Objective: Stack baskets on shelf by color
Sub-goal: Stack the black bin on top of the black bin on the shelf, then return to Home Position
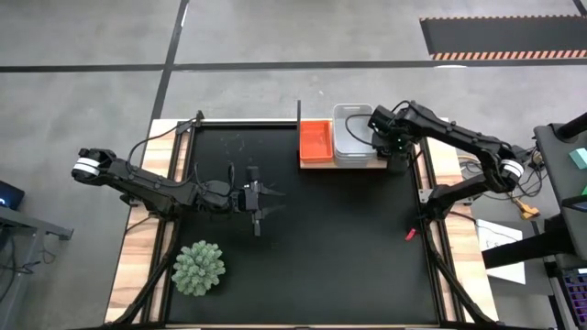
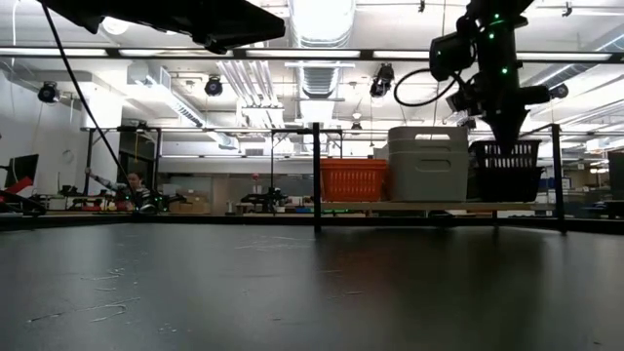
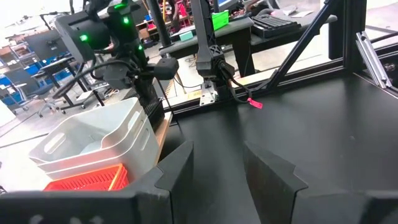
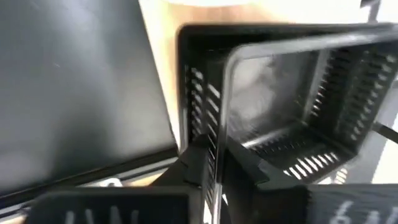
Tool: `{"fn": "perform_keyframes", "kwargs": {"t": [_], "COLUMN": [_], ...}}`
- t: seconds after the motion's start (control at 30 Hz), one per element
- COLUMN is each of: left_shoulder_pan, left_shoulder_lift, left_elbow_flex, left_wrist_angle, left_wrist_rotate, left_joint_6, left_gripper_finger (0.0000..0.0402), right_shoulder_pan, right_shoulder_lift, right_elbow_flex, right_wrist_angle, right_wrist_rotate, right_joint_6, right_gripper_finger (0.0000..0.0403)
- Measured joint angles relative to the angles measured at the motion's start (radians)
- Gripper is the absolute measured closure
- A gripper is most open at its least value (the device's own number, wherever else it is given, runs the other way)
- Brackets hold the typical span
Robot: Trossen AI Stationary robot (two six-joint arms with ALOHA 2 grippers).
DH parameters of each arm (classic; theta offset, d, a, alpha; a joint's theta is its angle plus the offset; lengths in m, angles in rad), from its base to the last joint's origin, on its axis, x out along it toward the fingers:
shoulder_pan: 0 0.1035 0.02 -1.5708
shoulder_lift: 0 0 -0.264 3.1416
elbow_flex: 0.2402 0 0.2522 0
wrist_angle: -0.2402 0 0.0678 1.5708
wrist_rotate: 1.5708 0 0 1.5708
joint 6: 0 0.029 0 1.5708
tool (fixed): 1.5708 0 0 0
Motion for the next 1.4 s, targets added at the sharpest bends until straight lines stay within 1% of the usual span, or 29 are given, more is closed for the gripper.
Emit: {"fn": "perform_keyframes", "kwargs": {"t": [0.1,0.27,0.43,0.5,0.6,0.8,0.87,1.17,1.4], "left_shoulder_pan": [0.0,0.0,0.0,0.0,0.0,0.0,0.0,0.0,0.0], "left_shoulder_lift": [0.0,0.0,0.0,0.0,0.0,0.0,0.0,0.0,0.0], "left_elbow_flex": [0.0,0.0,0.0,0.0,0.0,0.0,0.0,0.0,0.0], "left_wrist_angle": [0.0,0.0,-0.001,-0.001,-0.001,-0.001,-0.001,-0.001,-0.001], "left_wrist_rotate": [0.0,0.0,0.0,0.0,0.0,0.0,0.0,0.0,0.0], "left_joint_6": [0.0,0.0,0.0,0.0,0.0,0.0,0.0,0.0,0.0], "left_gripper_finger": [0.0279,0.0279,0.0279,0.0279,0.0279,0.0279,0.0279,0.0279,0.0279], "right_shoulder_pan": [0.0,0.0,0.0,0.0,0.0,0.0,0.0,0.0,0.0], "right_shoulder_lift": [0.0,0.0,0.0,0.0,-0.003,-0.004,-0.004,-0.004,-0.005], "right_elbow_flex": [-0.017,-0.018,0.018,0.031,0.039,0.035,0.03,-0.025,-0.064], "right_wrist_angle": [0.002,-0.023,-0.089,-0.12,-0.131,-0.126,-0.117,-0.046,-0.068], "right_wrist_rotate": [0.042,0.044,0.044,0.044,0.035,0.026,0.026,0.025,0.025], "right_joint_6": [-0.002,-0.002,0.051,0.076,0.104,0.114,0.115,0.121,0.123], "right_gripper_finger": [0.0359,0.032,0.0302,0.0304,0.0319,0.0377,0.039,0.0394,0.0394]}}
